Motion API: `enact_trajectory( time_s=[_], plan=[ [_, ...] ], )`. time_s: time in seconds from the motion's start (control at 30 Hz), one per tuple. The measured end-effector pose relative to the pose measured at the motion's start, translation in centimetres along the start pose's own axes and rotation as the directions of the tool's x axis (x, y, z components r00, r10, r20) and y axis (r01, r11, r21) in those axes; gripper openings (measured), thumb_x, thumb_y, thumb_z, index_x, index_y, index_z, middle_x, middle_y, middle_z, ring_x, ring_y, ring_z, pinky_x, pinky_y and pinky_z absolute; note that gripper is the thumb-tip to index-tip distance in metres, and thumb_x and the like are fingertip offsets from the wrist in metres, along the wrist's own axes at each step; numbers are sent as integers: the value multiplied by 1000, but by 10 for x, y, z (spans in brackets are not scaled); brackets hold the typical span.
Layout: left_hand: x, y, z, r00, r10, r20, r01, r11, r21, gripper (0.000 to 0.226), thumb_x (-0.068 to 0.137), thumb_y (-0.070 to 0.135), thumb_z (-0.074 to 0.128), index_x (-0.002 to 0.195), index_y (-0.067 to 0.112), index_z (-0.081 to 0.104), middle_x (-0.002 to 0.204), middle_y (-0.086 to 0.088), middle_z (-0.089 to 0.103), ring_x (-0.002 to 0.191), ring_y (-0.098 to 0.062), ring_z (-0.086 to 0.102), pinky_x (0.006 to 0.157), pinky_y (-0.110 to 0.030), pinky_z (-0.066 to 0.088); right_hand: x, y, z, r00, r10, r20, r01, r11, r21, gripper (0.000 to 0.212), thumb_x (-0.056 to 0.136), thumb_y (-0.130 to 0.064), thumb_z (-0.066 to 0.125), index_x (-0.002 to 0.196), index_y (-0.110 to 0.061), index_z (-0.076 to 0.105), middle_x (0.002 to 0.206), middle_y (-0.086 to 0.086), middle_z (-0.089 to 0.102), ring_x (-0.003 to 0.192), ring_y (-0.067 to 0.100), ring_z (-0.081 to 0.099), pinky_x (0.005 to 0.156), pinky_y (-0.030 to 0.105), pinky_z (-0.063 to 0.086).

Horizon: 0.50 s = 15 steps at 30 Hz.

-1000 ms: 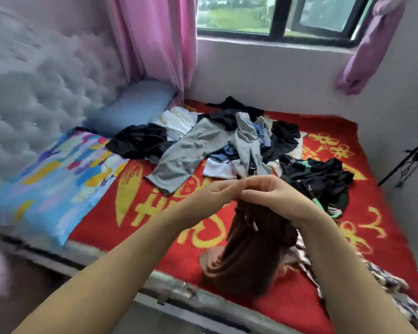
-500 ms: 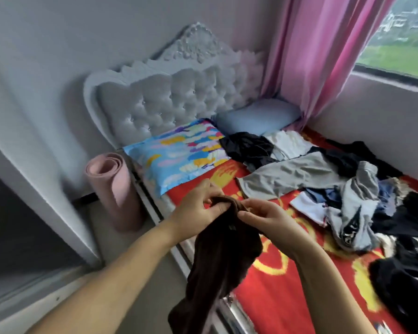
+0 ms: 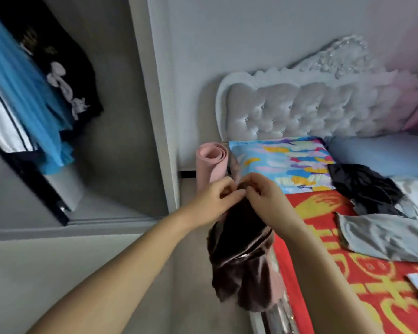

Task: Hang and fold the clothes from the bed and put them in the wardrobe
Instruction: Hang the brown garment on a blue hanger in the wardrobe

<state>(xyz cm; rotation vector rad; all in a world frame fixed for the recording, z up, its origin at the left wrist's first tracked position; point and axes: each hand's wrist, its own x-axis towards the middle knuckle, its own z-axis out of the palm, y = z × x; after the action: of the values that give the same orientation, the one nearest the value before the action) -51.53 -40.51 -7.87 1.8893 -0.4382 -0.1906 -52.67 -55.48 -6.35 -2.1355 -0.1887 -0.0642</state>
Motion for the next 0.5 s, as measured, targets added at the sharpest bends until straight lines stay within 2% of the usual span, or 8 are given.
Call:
enact_trajectory(
  time_s=[0.07,0.1,0.13,0.2,0.27,0.33,0.4,0.5],
  plan=[
    [-6,-10,-32,998,-52,26,51,998,36,28,90,21,64,108,2,54,85,-7,55,77,-15,50,73,-30,41,17,-20,23,1000,-28,6,28,999,-21,13,82,-10,50,85,-10,63,83,4,68,83,20,62,83,33,48],
    [-10,-16,-49,996,-77,44,72,993,91,30,88,20,66,112,7,54,90,-5,60,80,-14,56,75,-28,44,24,-30,36,999,-41,16,42,999,-31,14,80,-17,50,82,-12,63,82,5,68,82,19,62,82,32,49],
    [-16,-24,-66,994,-97,58,87,984,158,25,85,18,64,108,12,57,91,-3,64,81,-13,59,74,-27,47,30,-42,51,998,-57,39,58,998,-38,12,80,-18,51,78,-17,62,78,0,67,78,10,61,79,24,48],
    [-27,-41,-100,988,-150,34,136,955,264,7,83,10,57,81,17,56,73,2,60,67,-6,56,62,-23,43,40,-67,83,991,-95,93,100,994,-51,24,83,-9,53,70,-28,57,70,-12,62,68,-4,56,65,6,39],
    [-36,-62,-139,977,-208,-45,208,897,391,20,81,7,52,65,18,46,65,3,54,62,-7,51,58,-24,37,51,-90,113,983,-128,132,138,988,-72,24,84,-8,54,70,-27,58,67,-14,60,66,-4,55,61,5,37],
    [-48,-88,-183,952,-275,-132,303,804,512,20,81,12,49,62,16,44,67,0,57,69,-19,54,60,-29,36,62,-107,141,975,-141,170,157,984,-85,16,85,-12,55,77,-23,63,69,-13,61,68,0,56,63,6,39],
    [-64,-117,-227,907,-342,-247,421,693,585,21,81,14,46,61,19,43,67,3,54,71,-22,53,60,-29,37,72,-118,167,961,-138,240,163,983,-86,8,86,-17,59,83,-20,66,71,-14,63,71,1,57,66,8,40],
    [-90,-146,-283,812,-412,-414,583,601,546,21,80,7,44,65,20,50,74,2,59,75,-23,59,60,-31,44,86,-126,205,883,-120,454,226,956,-187,11,85,-29,67,94,-22,65,80,-14,64,77,3,59,73,17,46]
  ],
)
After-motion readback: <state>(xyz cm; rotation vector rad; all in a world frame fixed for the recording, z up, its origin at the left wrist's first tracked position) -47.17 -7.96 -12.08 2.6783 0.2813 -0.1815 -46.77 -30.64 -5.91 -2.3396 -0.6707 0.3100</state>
